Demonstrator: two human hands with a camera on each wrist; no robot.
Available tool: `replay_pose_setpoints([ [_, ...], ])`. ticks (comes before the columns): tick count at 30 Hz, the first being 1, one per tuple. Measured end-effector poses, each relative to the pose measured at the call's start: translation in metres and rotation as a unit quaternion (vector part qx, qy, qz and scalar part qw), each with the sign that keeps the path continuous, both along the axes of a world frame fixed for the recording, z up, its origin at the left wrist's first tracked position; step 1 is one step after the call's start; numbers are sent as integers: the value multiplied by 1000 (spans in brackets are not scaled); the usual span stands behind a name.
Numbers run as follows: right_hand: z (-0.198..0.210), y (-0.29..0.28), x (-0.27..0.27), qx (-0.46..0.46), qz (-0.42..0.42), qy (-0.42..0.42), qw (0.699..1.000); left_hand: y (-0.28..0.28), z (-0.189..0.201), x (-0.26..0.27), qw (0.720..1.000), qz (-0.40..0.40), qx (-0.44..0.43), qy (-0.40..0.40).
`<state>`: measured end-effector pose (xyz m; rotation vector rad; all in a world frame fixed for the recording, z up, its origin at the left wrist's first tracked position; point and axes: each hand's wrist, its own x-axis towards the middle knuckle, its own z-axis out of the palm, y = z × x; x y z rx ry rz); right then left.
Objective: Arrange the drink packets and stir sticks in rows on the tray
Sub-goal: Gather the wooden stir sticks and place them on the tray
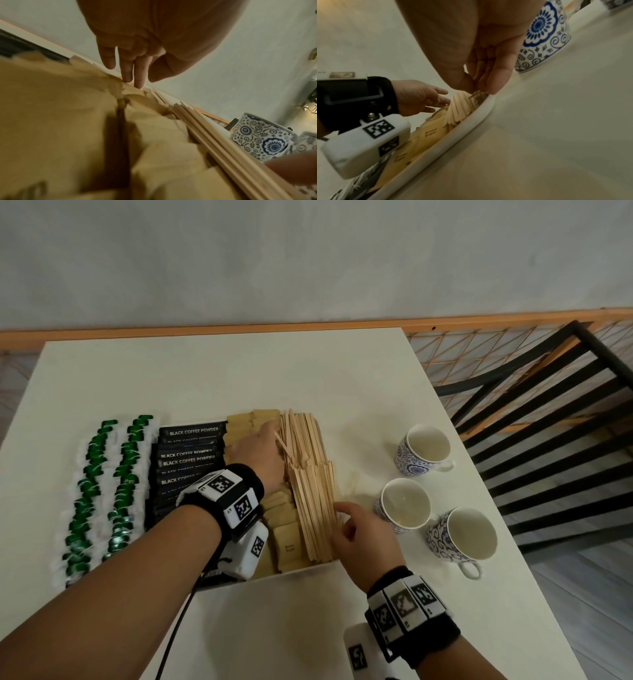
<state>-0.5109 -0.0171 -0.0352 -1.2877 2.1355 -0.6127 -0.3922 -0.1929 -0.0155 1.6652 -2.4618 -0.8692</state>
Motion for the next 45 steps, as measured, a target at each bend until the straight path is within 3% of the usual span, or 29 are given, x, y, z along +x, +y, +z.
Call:
replay_pose_setpoints([
  [5, 0, -4, 6, -15, 12, -2, 1000, 1, -3, -5, 1000, -2, 8, 5],
  [10, -3, -1, 6, -37, 13, -4, 999, 5, 5, -10, 998, -64, 24, -16],
  [15, -9, 16, -1, -52, -13, 11, 999, 10, 8, -16, 994, -86, -68, -11],
  [21, -17, 24, 7, -63, -33, -3, 997, 37, 10, -25, 958, -277, -63, -45],
  [26, -27, 11, 6, -73, -82, -64, 992, 46, -1, -23, 934, -335, -56, -111],
  [38, -27, 14, 8, -106, -143, -90, 980, 52, -2, -18, 942, -316, -44, -107],
  [41, -23, 16, 11, -131, -148, -118, 973, 50, 4, -13, 958, -281, -28, -46],
  [45, -15, 10, 14, -120, -112, -128, 978, 36, 12, 0, 982, -175, -36, 62],
])
